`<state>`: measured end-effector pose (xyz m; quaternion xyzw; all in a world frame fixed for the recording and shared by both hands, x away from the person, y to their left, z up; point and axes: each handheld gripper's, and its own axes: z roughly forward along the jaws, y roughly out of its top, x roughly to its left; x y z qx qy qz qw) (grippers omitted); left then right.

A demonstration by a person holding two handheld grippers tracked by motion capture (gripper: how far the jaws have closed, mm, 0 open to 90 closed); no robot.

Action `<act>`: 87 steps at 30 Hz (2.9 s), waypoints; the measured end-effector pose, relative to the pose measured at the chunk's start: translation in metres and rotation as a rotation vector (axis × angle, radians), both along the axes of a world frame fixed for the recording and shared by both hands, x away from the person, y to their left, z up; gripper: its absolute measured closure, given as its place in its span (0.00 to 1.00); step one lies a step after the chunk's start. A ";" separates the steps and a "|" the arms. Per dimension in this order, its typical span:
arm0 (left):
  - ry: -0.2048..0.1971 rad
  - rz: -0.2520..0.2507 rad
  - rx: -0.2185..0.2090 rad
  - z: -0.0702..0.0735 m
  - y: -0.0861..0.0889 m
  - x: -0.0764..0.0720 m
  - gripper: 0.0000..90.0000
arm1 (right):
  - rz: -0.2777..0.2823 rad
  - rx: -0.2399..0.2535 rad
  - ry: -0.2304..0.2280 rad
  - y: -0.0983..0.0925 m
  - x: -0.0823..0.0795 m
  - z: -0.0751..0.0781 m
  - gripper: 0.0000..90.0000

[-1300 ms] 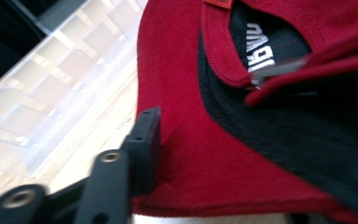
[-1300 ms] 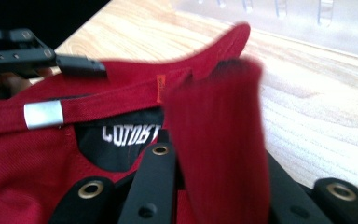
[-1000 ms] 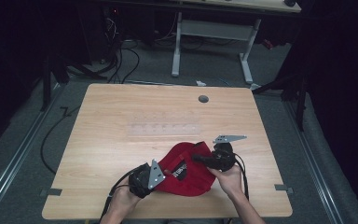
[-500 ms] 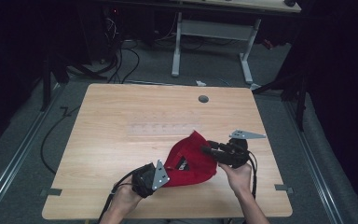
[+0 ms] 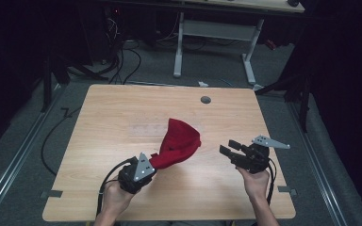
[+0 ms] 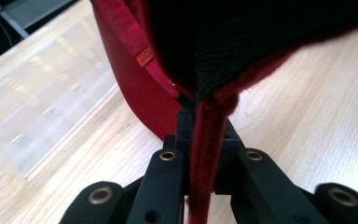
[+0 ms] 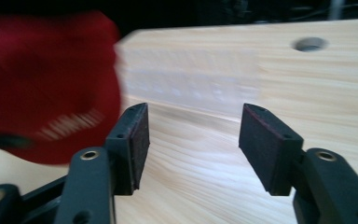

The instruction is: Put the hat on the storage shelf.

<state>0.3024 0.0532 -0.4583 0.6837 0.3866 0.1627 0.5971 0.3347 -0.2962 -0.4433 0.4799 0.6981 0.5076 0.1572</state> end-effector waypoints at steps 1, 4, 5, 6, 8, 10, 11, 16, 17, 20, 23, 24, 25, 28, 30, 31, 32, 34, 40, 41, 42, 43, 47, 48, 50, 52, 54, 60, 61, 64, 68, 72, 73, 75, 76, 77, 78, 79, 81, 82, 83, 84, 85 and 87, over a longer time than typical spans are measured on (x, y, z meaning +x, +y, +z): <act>-0.001 0.008 -0.014 0.003 0.003 0.001 0.94 | -0.012 -0.029 0.004 0.000 0.000 -0.005 0.46; -0.001 0.029 -0.061 0.011 0.014 0.005 0.94 | -0.066 -0.153 0.035 0.000 0.004 -0.030 0.45; -0.001 0.039 -0.078 0.013 0.017 0.006 0.94 | -0.085 -0.188 0.048 0.000 0.005 -0.039 0.44; 0.003 0.048 -0.092 0.016 0.020 0.008 0.94 | -0.101 -0.219 0.070 0.000 0.006 -0.048 0.45; 0.009 0.067 -0.127 0.019 0.026 0.013 0.94 | -0.122 -0.260 0.114 -0.001 0.009 -0.061 0.45; 0.015 0.085 -0.158 0.022 0.032 0.017 0.94 | -0.145 -0.294 0.130 0.000 0.011 -0.072 0.45; 0.017 0.095 -0.172 0.024 0.035 0.018 0.94 | -0.154 -0.305 0.132 0.001 0.011 -0.074 0.45; 0.022 0.132 -0.210 0.029 0.048 0.022 0.94 | -0.182 -0.383 0.131 0.004 0.012 -0.085 0.44; 0.025 0.137 -0.225 0.030 0.049 0.024 0.94 | -0.183 -0.393 0.136 0.005 0.012 -0.087 0.43; 0.033 0.151 -0.253 0.034 0.054 0.030 0.94 | -0.182 -0.386 0.138 0.004 0.013 -0.087 0.43; 0.043 0.171 -0.292 0.039 0.059 0.039 0.94 | -0.182 -0.379 0.144 0.003 0.014 -0.087 0.42; 0.047 0.179 -0.307 0.041 0.061 0.042 0.94 | -0.182 -0.379 0.144 0.003 0.014 -0.087 0.42; 0.055 0.187 -0.337 0.043 0.064 0.046 0.94 | -0.182 -0.379 0.144 0.003 0.014 -0.087 0.42; 0.064 0.200 -0.378 0.050 0.069 0.054 0.94 | -0.182 -0.379 0.144 0.003 0.014 -0.087 0.42; 0.060 0.210 -0.383 0.054 0.071 0.060 0.94 | -0.182 -0.379 0.143 0.003 0.013 -0.087 0.42; 0.057 0.215 -0.387 0.056 0.071 0.063 0.94 | -0.183 -0.379 0.144 0.003 0.013 -0.087 0.42; 0.053 0.219 -0.391 0.058 0.072 0.066 0.94 | -0.183 -0.379 0.144 0.003 0.013 -0.087 0.42; 0.046 0.227 -0.399 0.062 0.073 0.071 0.94 | -0.184 -0.378 0.144 0.003 0.013 -0.087 0.42; 0.028 0.270 -0.382 0.067 0.076 0.092 0.94 | -0.183 -0.379 0.144 0.003 0.013 -0.087 0.42; 0.027 0.280 -0.381 0.067 0.077 0.097 0.94 | -0.183 -0.380 0.143 0.003 0.013 -0.087 0.42; 0.029 0.287 -0.382 0.067 0.078 0.100 0.94 | -0.183 -0.379 0.144 0.003 0.013 -0.087 0.42; 0.032 0.294 -0.382 0.067 0.079 0.104 0.94 | -0.183 -0.379 0.144 0.003 0.013 -0.087 0.42; 0.034 0.318 -0.387 0.063 0.075 0.119 0.94 | -0.182 -0.379 0.143 0.003 0.013 -0.087 0.42; 0.031 0.321 -0.379 0.062 0.072 0.123 0.94 | -0.181 -0.379 0.144 0.003 0.013 -0.087 0.42; 0.024 0.326 -0.360 0.059 0.068 0.129 0.94 | -0.180 -0.379 0.143 0.003 0.013 -0.087 0.42; 0.023 0.333 -0.333 0.055 0.065 0.136 0.94 | -0.179 -0.380 0.142 0.003 0.013 -0.087 0.42; 0.025 0.344 -0.312 0.050 0.063 0.143 0.94 | -0.179 -0.380 0.142 0.003 0.013 -0.087 0.42; 0.025 0.377 -0.317 0.040 0.063 0.152 0.94 | -0.175 -0.381 0.141 0.003 0.013 -0.087 0.41; 0.016 0.382 -0.313 0.040 0.064 0.152 0.94 | -0.175 -0.381 0.141 0.003 0.013 -0.087 0.41; 0.012 0.386 -0.316 0.040 0.065 0.153 0.94 | -0.172 -0.382 0.141 0.003 0.013 -0.087 0.41; 0.013 0.382 -0.300 0.034 0.065 0.155 0.94 | -0.172 -0.382 0.141 0.003 0.013 -0.087 0.41; 0.012 0.385 -0.306 0.029 0.063 0.158 0.94 | -0.173 -0.382 0.142 0.004 0.013 -0.087 0.41; 0.014 0.385 -0.310 0.028 0.064 0.158 0.94 | -0.173 -0.382 0.142 0.004 0.013 -0.087 0.41; 0.014 0.386 -0.304 0.025 0.063 0.159 0.94 | -0.172 -0.383 0.141 0.004 0.013 -0.087 0.41; 0.018 0.387 -0.301 0.023 0.063 0.160 0.94 | -0.171 -0.384 0.140 0.004 0.013 -0.087 0.41; 0.025 0.387 -0.298 0.019 0.063 0.160 0.94 | -0.171 -0.383 0.142 0.004 0.013 -0.087 0.41; 0.034 0.389 -0.304 0.016 0.064 0.161 0.94 | -0.171 -0.382 0.141 0.004 0.013 -0.087 0.41; 0.047 0.392 -0.318 0.014 0.064 0.161 0.94 | -0.170 -0.383 0.141 0.004 0.013 -0.087 0.41; 0.065 0.399 -0.339 0.009 0.066 0.161 0.94 | -0.168 -0.383 0.141 0.004 0.013 -0.087 0.41; 0.069 0.399 -0.340 0.008 0.066 0.161 0.94 | -0.168 -0.383 0.141 0.004 0.013 -0.087 0.41; 0.077 0.401 -0.344 0.006 0.067 0.161 0.94 | -0.167 -0.383 0.140 0.004 0.013 -0.087 0.41; 0.082 0.400 -0.348 0.005 0.067 0.161 0.93 | -0.167 -0.384 0.139 0.004 0.013 -0.087 0.41; 0.088 0.402 -0.355 0.004 0.068 0.160 0.93 | -0.166 -0.384 0.139 0.004 0.013 -0.087 0.41; 0.099 0.402 -0.356 0.003 0.068 0.159 0.92 | -0.165 -0.385 0.138 0.004 0.013 -0.087 0.41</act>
